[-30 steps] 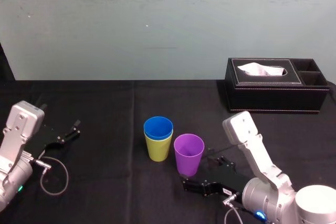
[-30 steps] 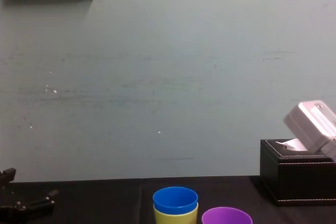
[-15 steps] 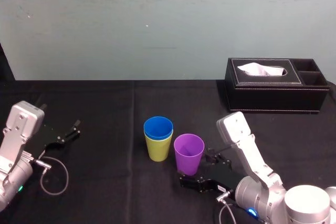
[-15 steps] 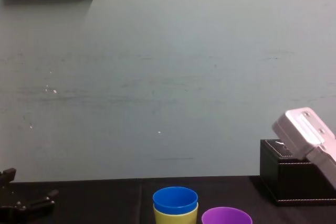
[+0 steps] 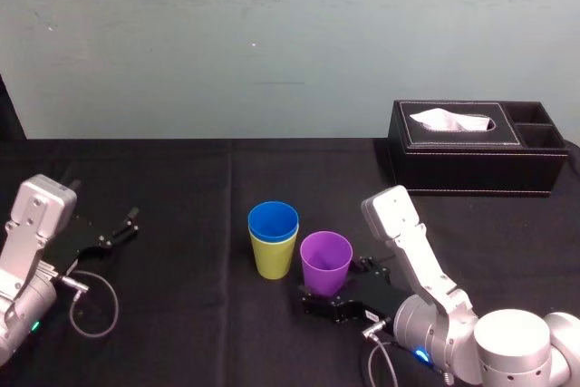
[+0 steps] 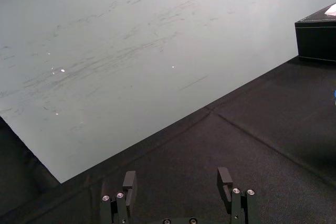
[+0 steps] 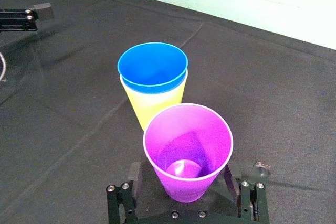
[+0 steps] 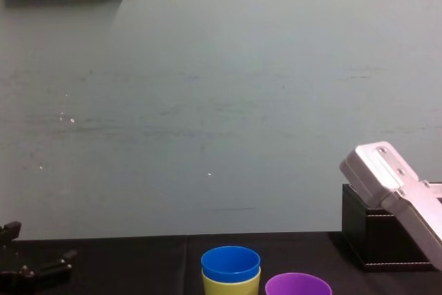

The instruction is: Stack the three plastic cups sequentially using one hand.

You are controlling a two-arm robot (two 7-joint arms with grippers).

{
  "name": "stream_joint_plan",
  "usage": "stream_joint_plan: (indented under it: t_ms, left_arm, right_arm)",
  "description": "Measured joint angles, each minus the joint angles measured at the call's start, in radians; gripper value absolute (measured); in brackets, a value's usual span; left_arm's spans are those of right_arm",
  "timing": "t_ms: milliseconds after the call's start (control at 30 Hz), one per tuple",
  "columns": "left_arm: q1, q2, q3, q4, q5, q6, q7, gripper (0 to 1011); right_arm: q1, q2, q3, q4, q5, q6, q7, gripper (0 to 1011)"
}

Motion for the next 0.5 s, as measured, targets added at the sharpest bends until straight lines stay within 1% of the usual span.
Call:
stream_joint_plan:
  t_ms: [333, 500]
  left_arm:
    - [0.000, 0.000, 0.000, 0.000, 0.000, 0.000, 0.000, 1000]
    - [0.000, 0.000, 0.000, 0.000, 0.000, 0.000, 0.000, 1000]
  right_arm:
    - [0.006, -0.022, 0.015, 0.020, -0.016, 0.004, 0.011, 1000]
    - [0.007, -0.027, 0.016, 0.024, -0.025, -0.002, 0.014, 1000]
